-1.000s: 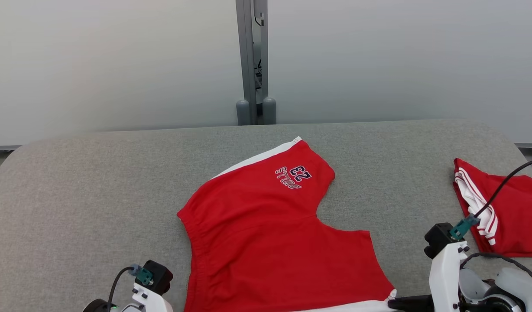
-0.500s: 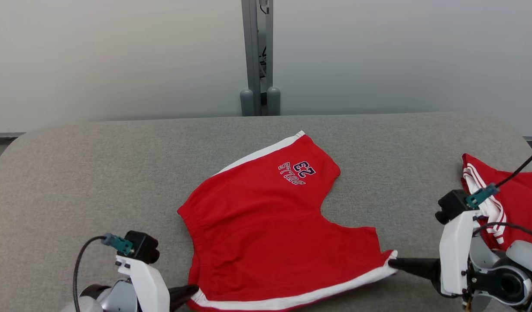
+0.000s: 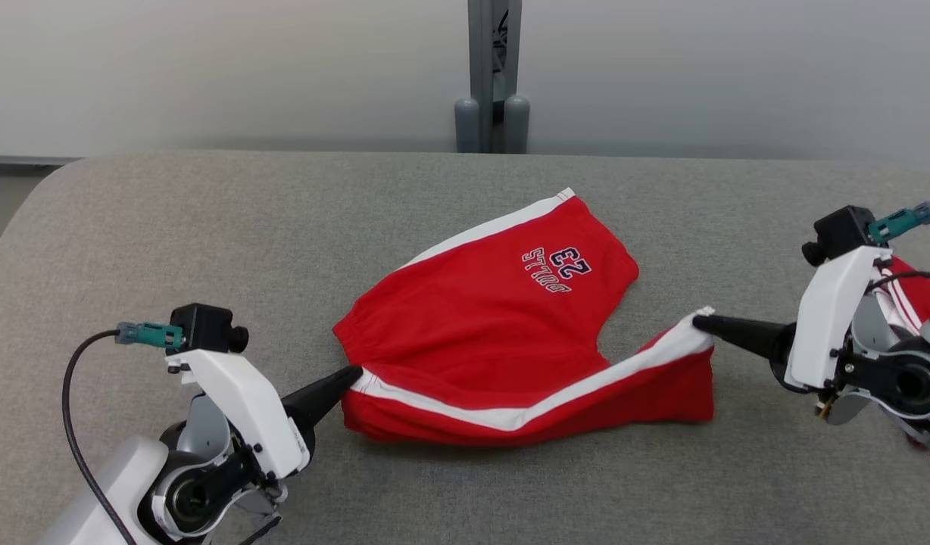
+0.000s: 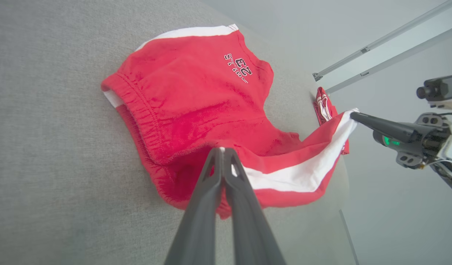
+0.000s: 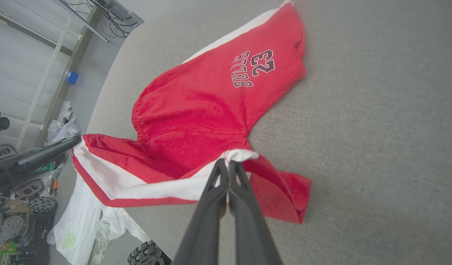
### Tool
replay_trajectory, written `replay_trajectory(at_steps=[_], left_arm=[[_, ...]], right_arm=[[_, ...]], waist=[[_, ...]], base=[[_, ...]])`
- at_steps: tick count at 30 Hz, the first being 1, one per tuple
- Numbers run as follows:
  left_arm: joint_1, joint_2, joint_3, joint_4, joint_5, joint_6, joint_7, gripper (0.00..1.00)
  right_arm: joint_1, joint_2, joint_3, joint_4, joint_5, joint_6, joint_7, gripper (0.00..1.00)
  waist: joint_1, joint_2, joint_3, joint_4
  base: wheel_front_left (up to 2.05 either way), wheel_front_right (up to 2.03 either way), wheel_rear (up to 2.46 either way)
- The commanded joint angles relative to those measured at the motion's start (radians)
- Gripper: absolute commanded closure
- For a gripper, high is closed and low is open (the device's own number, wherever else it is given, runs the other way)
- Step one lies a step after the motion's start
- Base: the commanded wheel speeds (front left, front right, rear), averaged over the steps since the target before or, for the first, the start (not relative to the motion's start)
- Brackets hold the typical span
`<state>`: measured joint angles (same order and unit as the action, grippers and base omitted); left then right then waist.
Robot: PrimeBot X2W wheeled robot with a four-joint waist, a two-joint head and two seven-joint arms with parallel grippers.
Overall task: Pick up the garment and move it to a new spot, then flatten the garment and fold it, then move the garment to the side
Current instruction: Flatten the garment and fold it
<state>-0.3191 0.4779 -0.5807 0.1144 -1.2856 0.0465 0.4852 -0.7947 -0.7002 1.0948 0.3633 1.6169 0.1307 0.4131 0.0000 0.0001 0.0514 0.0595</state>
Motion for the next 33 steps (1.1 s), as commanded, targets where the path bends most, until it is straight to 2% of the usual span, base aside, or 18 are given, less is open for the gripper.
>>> replay_trajectory(at_steps=[1,7,12,24,33], left_arm=[[-0.029,-0.024,0.025,0.019,-0.019,0.003,-0.023,1.00],[-0.111,-0.112,0.065,0.111,-0.039,-0.008,-0.087,1.00],[-0.189,-0.200,0.095,0.231,-0.048,-0.042,-0.166,1.00],[-0.302,-0.320,0.108,0.416,-0.043,-0.124,-0.269,1.00],[-0.366,-0.370,0.107,0.500,-0.047,-0.164,-0.322,1.00]], right_arm=[[-0.031,0.006,-0.013,0.021,-0.010,0.000,-0.003,1.00],[-0.118,0.024,-0.047,0.086,-0.025,0.000,0.000,1.00],[-0.197,0.046,-0.072,0.159,-0.043,0.000,0.001,1.00],[-0.315,0.077,-0.101,0.262,-0.078,0.000,-0.027,1.00],[-0.389,0.094,-0.104,0.328,-0.105,0.000,-0.058,1.00]], waist=[[0.0000,-0.0001,0.040,0.030],[0.0000,-0.0001,0.113,0.075],[0.0000,-0.0001,0.173,0.118],[0.0000,-0.0001,0.270,0.181],[0.0000,-0.0001,0.324,0.214]], base=[[0.00,0.00,0.00],[0.00,0.00,0.00],[0.00,0.00,0.00],[0.00,0.00,0.00],[0.00,0.00,0.00]])
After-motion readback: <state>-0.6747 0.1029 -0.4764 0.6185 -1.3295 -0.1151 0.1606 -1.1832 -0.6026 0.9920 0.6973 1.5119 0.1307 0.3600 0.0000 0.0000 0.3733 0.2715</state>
